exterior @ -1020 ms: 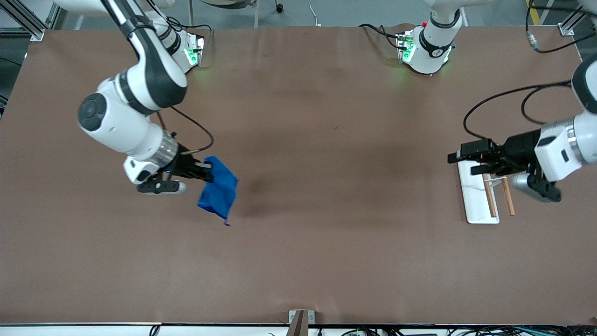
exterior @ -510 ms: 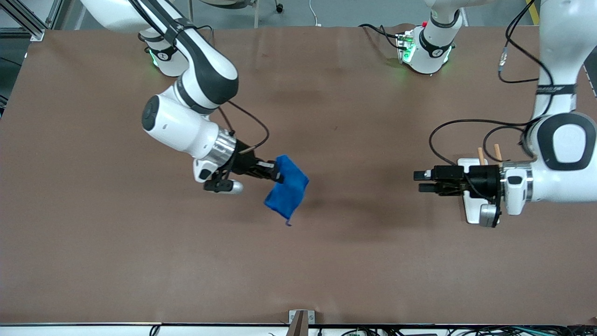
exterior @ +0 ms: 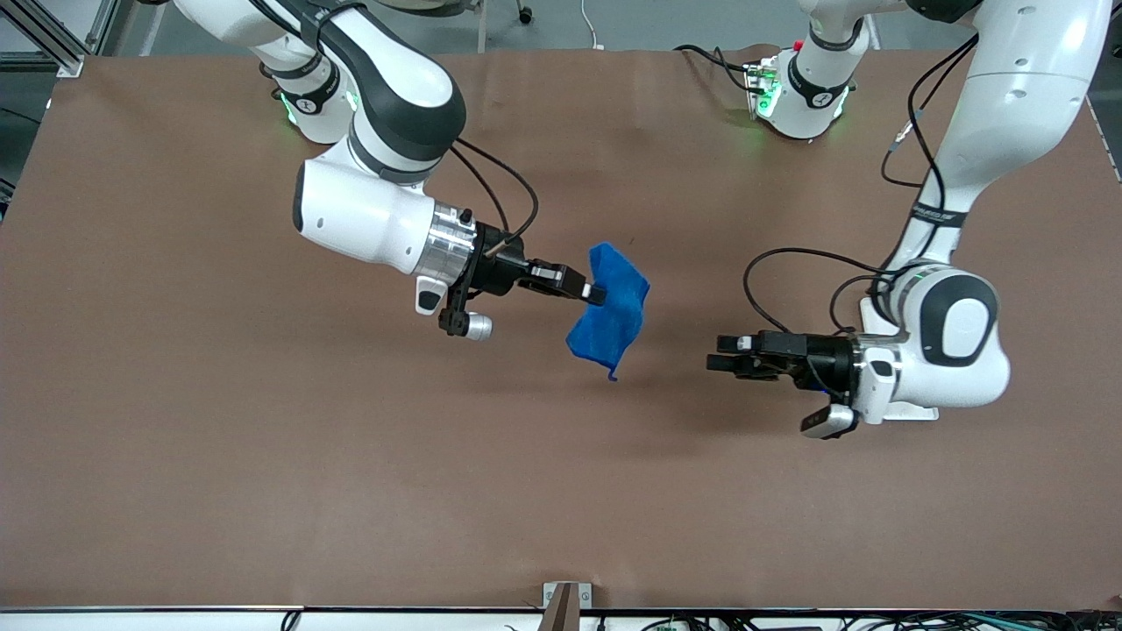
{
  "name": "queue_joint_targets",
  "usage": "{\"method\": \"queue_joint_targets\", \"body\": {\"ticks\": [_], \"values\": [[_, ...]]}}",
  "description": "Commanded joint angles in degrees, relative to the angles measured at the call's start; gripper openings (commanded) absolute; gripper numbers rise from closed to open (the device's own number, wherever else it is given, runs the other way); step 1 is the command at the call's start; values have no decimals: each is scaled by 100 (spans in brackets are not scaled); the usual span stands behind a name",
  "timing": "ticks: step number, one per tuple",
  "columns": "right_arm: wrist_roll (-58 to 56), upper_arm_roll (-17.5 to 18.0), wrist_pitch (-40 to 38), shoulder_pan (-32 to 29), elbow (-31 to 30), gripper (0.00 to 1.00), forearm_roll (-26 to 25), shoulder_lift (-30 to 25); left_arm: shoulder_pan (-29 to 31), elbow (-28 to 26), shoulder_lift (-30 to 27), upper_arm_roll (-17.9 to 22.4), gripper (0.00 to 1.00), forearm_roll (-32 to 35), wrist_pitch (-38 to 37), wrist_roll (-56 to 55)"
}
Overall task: Right arm passes towel to left arm to hang
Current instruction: 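Lift the towel with the right gripper while the left gripper approaches, then grasp the hanging towel with the left gripper beside the right gripper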
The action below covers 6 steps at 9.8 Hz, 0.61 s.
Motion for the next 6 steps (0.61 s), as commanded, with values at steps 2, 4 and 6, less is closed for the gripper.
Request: {"method": "queue_joint_targets", "body": {"ticks": [2,4,6], "values": [[-10,438,535,-48,108,0,459,122,22,-341,255,-290,94,-610,-294,378],[-10,491,544,-57,108,0,530,114,14,-428,431,-352,84,-743,-523,861],[-10,491,544,-66,99,0,530,113,74,-498,485,-343,80,-752,-936,855]]}}
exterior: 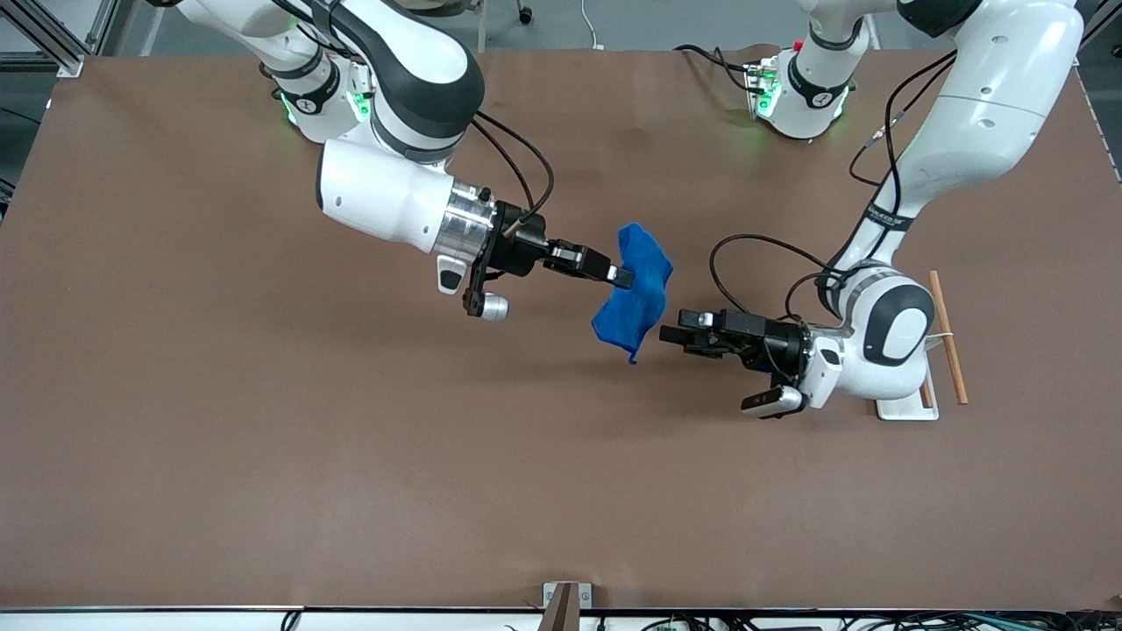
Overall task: Right arm passes towel to left arm to hang
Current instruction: 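Grasp the hanging towel with the left gripper beside the right gripper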
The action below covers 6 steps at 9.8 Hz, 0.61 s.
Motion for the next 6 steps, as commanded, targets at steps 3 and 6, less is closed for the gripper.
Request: {"method": "queue_joint_targets", "body": {"ticks": [3,6], "values": [[-11,127,78,-40,71,0,417,53,58,-236,299,-16,78,-89,-488,53],[-2,241,78,-110,97,0,445,26,31,-236,414,-16,78,-185,-533,-95]]}}
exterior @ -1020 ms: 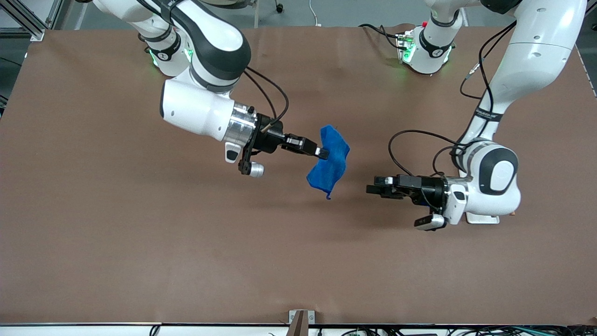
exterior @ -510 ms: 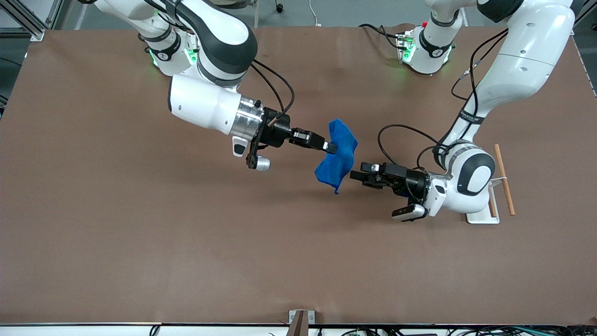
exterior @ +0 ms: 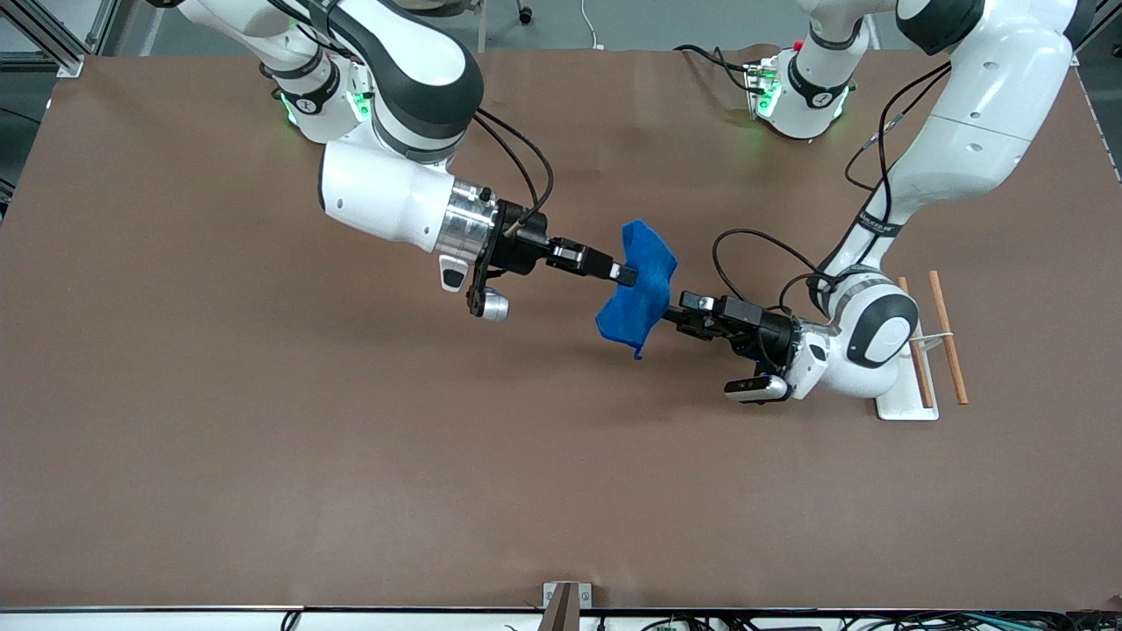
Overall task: Right arm passes towel to left arm to hang
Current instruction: 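Grasp the hanging towel with the left gripper beside the right gripper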
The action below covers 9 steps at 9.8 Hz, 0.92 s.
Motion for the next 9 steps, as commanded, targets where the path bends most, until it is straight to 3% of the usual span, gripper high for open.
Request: {"method": "queue_joint_targets", "body": {"ticks": [1,6,9], "values": [[-16,163,51,-82,93,0,131,18,17,-32,102,-11,78,-124,5,-298],[-16,163,112,-72,93,0,122,27,201,126,58,-230,71,-283,-4,-730],[-16,163,112,-72,93,0,122,27,298,206,49,-222,60,-274,-171,-836]]}}
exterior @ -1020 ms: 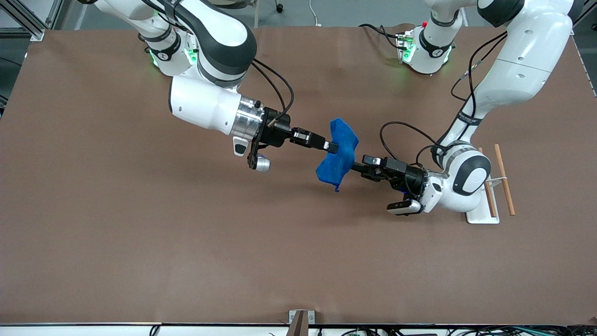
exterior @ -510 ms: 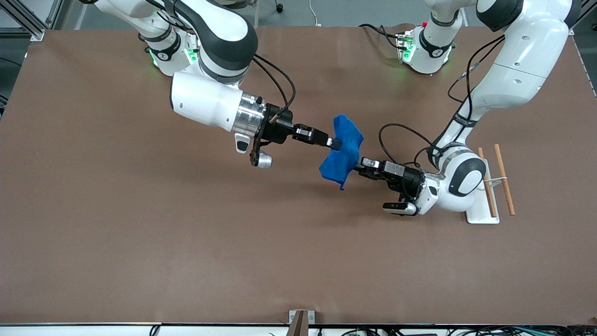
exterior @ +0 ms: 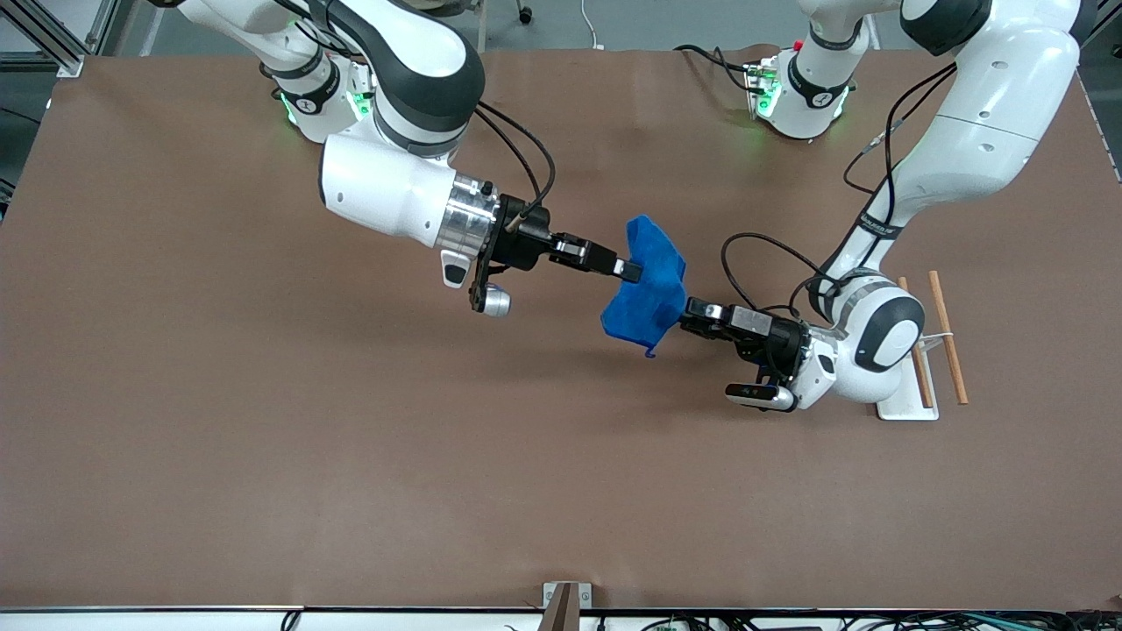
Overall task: Right arm passes towel to left arm to hang
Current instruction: 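Grasp the hanging towel with the left gripper beside the right gripper, then open the right gripper and withdraw while the left gripper carries towel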
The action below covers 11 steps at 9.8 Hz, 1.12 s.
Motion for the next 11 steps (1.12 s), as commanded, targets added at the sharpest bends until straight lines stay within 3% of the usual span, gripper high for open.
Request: {"method": "queue_joint_targets", "body": {"ticks": [1,2,4,6,7,8,9,11], "values": [[-7,115,38,-72,51,0,116,27,67,-54,56,1,49,-5,-36,-20],[-16,115,38,-72,51,0,116,27,67,-54,48,1,33,-5,-36,-20],[-7,115,38,-72,51,0,116,27,58,-54,48,1,13,12,-27,-20],[36,115,30,-72,51,0,124,27,58,-36,39,10,0,12,-19,-38],[54,115,-14,-98,51,5,124,27,58,34,-22,19,0,38,16,-186],[11,107,-40,-115,16,41,63,18,58,173,-92,54,0,47,17,-605],[-16,89,-93,-133,-63,99,2,-60,58,279,-232,124,0,82,95,-1079],[1,54,-322,-351,-177,100,-436,-166,58,586,-479,360,0,545,218,-1845]]}}
